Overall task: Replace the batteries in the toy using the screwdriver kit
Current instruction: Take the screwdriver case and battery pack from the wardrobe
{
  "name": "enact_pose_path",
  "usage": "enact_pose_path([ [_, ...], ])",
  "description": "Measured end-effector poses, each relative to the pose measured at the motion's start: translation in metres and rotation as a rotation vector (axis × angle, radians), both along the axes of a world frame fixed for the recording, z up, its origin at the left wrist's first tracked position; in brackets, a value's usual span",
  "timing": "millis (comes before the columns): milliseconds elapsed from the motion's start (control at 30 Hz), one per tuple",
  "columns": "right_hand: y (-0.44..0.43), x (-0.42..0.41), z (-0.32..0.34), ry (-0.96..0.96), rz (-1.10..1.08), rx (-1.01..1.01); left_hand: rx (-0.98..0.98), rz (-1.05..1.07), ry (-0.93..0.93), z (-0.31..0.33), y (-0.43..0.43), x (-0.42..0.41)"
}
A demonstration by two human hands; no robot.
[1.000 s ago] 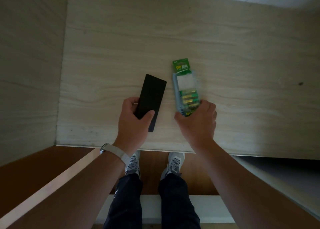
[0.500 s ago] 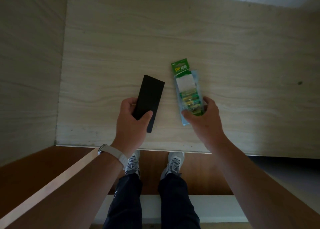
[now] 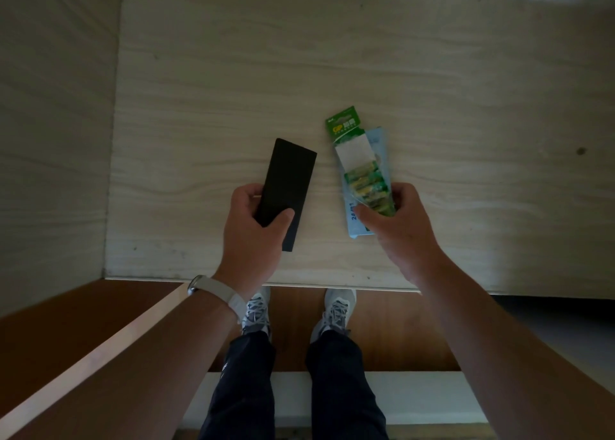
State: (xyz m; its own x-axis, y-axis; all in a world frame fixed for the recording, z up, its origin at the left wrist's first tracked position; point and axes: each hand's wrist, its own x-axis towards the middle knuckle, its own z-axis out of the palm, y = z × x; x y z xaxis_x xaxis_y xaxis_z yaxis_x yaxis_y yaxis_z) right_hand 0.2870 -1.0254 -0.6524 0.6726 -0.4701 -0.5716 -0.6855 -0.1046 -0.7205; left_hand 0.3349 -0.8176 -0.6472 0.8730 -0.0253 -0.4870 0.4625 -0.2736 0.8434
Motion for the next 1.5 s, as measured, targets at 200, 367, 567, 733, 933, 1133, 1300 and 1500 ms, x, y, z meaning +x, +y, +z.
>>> enact_pose_path([
  [200,0.003,-0.001,0.013,-0.059,-0.053,0.081,-0.007,0.002,-0.003,0.003,-0.003,0.000],
  [367,0.007,-0.002,0.040,-0.121,-0.086,0.156,-0.013,0.006,-0.013,0.017,-0.007,0.003],
  [567,0.009,-0.007,0.077,-0.153,-0.108,0.168,-0.027,0.013,-0.033,0.050,-0.010,0.009],
  [733,0.016,-0.011,0.121,-0.186,-0.134,0.220,-0.059,0.013,-0.051,0.092,-0.007,0.012],
  [933,0.032,-0.016,0.199,-0.274,-0.111,0.245,-0.141,0.022,-0.070,0.165,-0.001,0.007],
  [1133,0.048,-0.023,0.274,-0.369,-0.107,0.251,-0.250,0.031,-0.101,0.238,0.012,0.005],
  [1300,0.062,-0.031,0.322,-0.444,-0.142,0.284,-0.308,0.044,-0.161,0.293,0.024,0.003],
  [1500,0.065,-0.039,0.364,-0.522,-0.135,0.324,-0.368,0.075,-0.220,0.340,0.036,-0.003],
])
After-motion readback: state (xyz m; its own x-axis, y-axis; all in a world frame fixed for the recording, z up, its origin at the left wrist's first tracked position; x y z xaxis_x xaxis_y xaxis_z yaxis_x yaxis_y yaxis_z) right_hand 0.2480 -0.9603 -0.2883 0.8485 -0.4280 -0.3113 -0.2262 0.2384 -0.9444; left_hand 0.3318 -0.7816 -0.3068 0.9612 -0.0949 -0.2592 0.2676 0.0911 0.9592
